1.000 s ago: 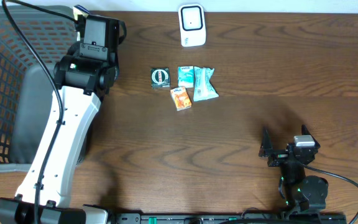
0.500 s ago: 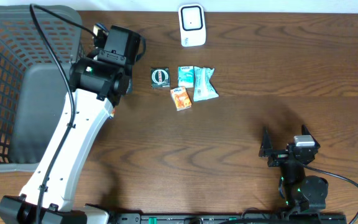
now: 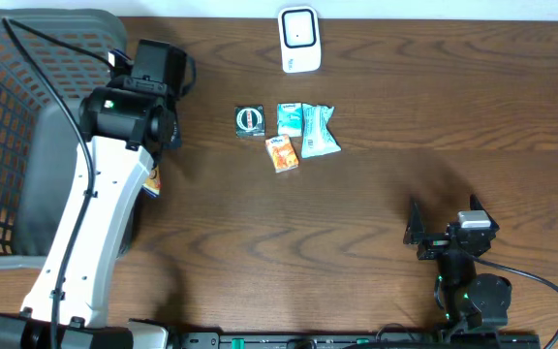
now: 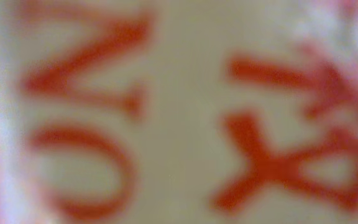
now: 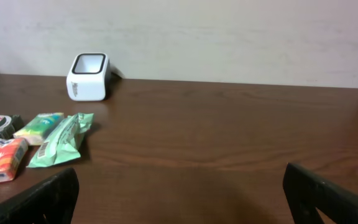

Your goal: Scan the item barcode

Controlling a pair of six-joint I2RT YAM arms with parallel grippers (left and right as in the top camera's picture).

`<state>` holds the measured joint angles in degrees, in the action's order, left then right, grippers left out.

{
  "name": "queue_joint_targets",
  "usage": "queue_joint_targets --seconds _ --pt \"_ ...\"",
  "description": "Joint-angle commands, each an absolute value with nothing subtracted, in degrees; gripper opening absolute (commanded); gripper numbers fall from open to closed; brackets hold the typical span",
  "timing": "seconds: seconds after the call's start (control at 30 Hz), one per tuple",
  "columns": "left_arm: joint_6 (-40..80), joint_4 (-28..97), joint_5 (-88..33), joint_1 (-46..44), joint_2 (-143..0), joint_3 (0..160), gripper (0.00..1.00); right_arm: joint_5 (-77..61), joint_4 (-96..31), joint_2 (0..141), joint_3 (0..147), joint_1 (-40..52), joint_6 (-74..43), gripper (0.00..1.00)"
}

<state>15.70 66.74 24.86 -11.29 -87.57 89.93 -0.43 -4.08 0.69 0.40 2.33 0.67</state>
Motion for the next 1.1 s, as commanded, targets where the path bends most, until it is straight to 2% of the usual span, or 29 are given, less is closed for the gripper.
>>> queue_joint_targets --seconds 0.0,0.83,0.97,1.07 --pt "16.62 67.51 27.70 -9.08 -86.19 91.85 0.07 -0.36 -4.34 0.38 0.32 2.66 0.27 0.99" --pt "16.62 70.94 36.10 -8.69 -86.15 91.85 0.07 -0.36 -4.34 0.38 0.32 2.66 0.27 0.99" --pt "18.39 70.19 35.90 -8.71 -86.15 91.85 0.08 -0.36 -4.34 0.38 0.32 2.66 0.27 0.99" --pt "18.31 67.55 29.50 -8.71 -86.15 91.85 0.08 -0.36 -4.34 0.38 0.32 2.68 0.27 0.99"
